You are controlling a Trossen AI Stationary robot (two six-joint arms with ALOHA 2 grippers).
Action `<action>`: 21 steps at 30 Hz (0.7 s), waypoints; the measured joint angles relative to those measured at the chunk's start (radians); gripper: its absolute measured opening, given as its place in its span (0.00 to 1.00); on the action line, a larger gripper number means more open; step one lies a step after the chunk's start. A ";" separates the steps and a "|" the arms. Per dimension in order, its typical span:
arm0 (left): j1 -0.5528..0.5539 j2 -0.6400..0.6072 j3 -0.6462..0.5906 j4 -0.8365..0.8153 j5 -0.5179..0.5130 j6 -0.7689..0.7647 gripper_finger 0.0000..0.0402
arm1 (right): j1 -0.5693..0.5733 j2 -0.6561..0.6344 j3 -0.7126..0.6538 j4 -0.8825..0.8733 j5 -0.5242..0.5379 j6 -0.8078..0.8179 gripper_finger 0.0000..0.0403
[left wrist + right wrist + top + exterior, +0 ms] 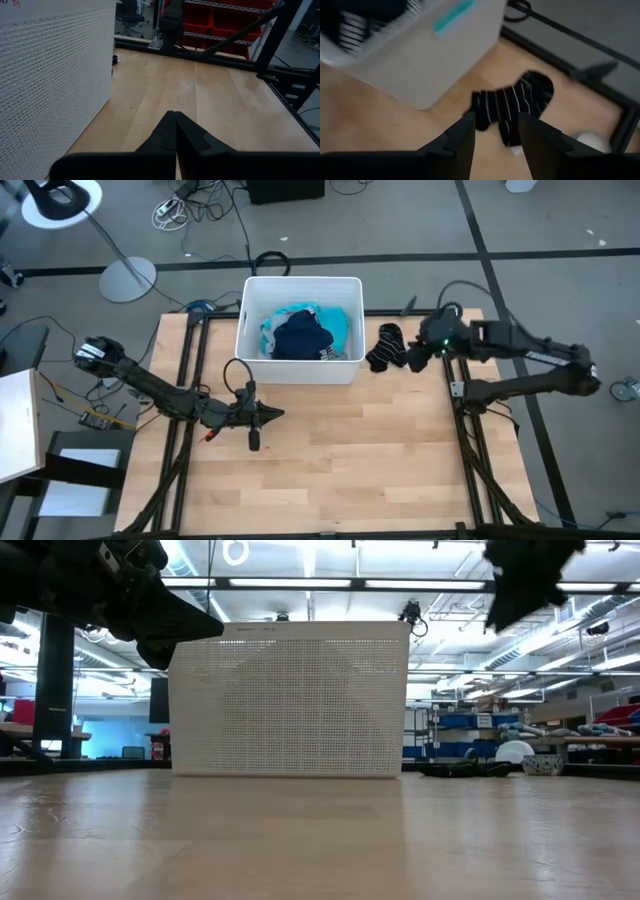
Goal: Sort clothes
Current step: Put the left black sock into the white laundry bin
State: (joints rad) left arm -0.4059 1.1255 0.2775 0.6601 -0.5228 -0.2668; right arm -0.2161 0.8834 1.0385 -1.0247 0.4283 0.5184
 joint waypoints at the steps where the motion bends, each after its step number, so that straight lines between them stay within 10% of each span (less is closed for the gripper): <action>1: 0.000 0.000 0.000 0.001 0.000 0.000 0.00 | 0.000 -0.018 -0.053 0.025 0.011 0.021 0.37; 12: 0.000 0.000 0.000 0.010 0.000 0.000 0.00 | -0.042 0.034 -0.545 0.719 0.019 -0.046 0.37; 21: 0.000 0.000 0.000 0.007 0.000 0.000 0.00 | -0.080 0.312 -0.650 1.111 -0.010 -0.070 0.35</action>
State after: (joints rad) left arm -0.4058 1.1255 0.2775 0.6671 -0.5232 -0.2668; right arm -0.2965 1.1956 0.3882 0.0859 0.4183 0.4486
